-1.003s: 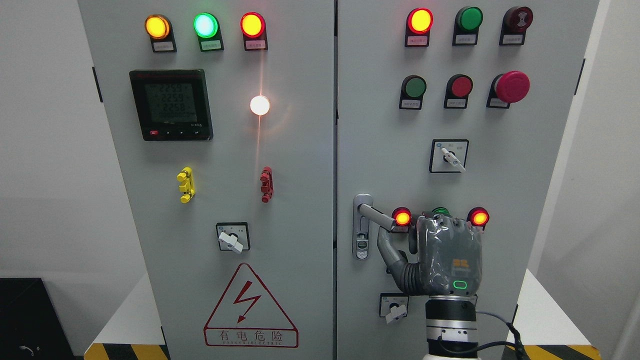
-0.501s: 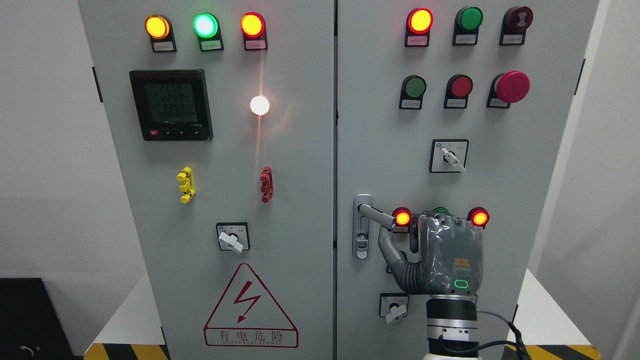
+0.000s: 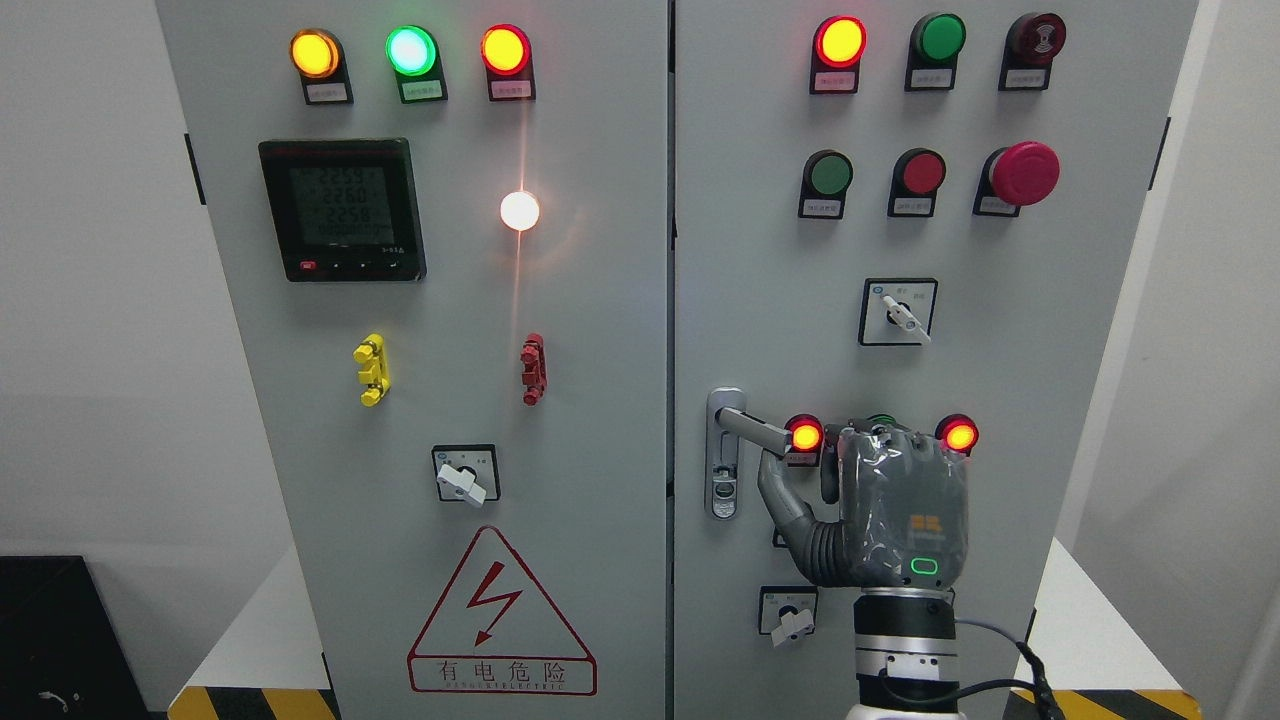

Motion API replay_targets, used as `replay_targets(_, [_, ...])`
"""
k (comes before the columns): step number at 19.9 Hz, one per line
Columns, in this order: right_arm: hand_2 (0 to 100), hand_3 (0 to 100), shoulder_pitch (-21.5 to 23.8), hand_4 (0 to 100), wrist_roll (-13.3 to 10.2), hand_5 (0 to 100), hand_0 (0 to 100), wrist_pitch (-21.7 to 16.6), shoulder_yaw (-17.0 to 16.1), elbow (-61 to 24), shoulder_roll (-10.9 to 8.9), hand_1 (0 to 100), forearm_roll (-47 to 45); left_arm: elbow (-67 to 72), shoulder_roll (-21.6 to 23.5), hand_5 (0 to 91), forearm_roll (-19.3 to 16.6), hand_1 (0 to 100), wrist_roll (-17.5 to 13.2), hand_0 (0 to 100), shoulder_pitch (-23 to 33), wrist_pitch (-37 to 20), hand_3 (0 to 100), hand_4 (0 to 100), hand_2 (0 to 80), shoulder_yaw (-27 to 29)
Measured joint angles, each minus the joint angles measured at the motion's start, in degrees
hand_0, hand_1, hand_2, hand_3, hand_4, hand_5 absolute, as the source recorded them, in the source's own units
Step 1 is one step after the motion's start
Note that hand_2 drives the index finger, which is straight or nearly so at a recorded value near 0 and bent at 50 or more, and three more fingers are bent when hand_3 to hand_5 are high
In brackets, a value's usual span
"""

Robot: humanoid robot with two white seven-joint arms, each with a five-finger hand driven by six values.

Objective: Release door handle

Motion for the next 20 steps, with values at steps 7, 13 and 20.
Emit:
replay_targets(7, [100,100,-0.06,95,-0.03,100,45,0.00,-0.14,-0.04,0.00,42,-0.05,0.00,0.00,0.0,0.00,56,0.00,12,0.00,0.00,0,0,0.0,0.00])
replay_targets(13, [100,100,-0.03,95,-0.04,100,45,-0.15,-0.18,-0.21,0.00,42,-0.07,0.00,0.00,0.0,0.00,56,0.00,12,0.00,0.00,0,0,0.0,0.00])
replay_targets(20, [100,100,0.02,95,-0.14,100,45,-0.19,-0.20,-0.50,0.00,42,-0.08,0.00,0.00,0.0,0.01,56,0.00,12,0.00,0.00,0,0,0.0,0.00])
